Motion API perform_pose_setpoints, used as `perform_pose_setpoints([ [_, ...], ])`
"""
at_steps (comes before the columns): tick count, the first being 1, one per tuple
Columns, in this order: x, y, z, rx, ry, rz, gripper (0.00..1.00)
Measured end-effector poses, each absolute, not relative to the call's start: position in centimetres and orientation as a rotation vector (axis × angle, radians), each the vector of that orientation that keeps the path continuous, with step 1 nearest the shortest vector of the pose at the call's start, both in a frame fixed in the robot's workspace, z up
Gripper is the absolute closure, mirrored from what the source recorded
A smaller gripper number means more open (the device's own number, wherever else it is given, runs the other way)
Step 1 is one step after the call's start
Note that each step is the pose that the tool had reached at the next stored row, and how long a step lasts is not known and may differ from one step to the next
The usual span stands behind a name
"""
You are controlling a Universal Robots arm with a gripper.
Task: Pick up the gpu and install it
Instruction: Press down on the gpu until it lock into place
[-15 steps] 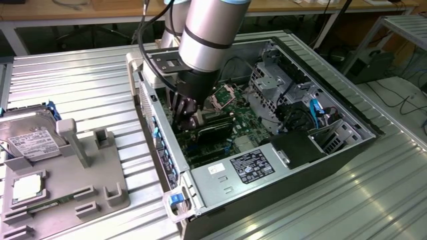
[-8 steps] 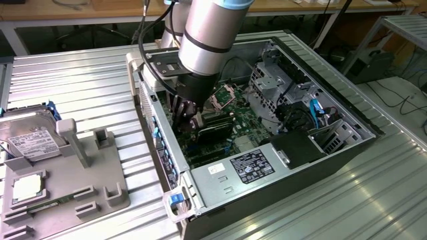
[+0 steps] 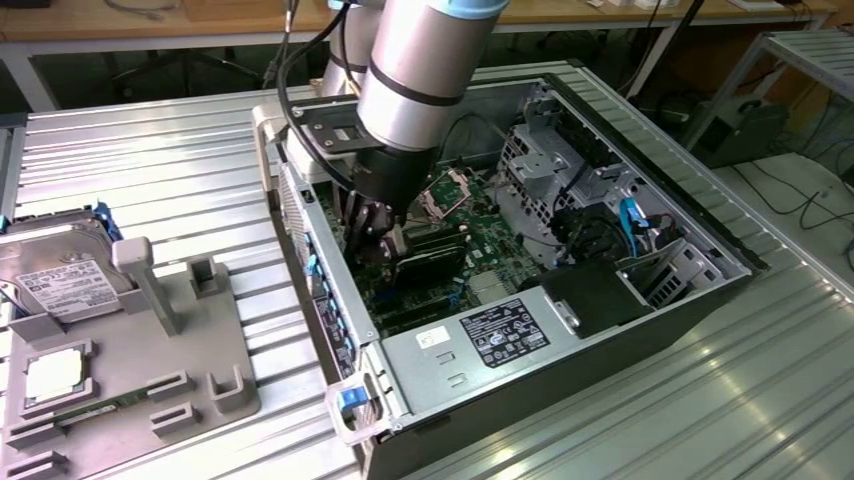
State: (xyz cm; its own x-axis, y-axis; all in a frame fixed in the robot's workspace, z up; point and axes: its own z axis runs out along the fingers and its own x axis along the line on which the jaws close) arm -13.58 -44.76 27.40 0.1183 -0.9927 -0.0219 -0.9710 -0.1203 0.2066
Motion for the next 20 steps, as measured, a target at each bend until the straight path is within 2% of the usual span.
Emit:
perform_pose_setpoints([
  [10, -13.56, -44.75, 28.14, 2.256, -1.965, -0.227, 0.89],
  [20, -13.56, -44.71, 28.15, 2.346, -1.932, -0.148, 0.89],
])
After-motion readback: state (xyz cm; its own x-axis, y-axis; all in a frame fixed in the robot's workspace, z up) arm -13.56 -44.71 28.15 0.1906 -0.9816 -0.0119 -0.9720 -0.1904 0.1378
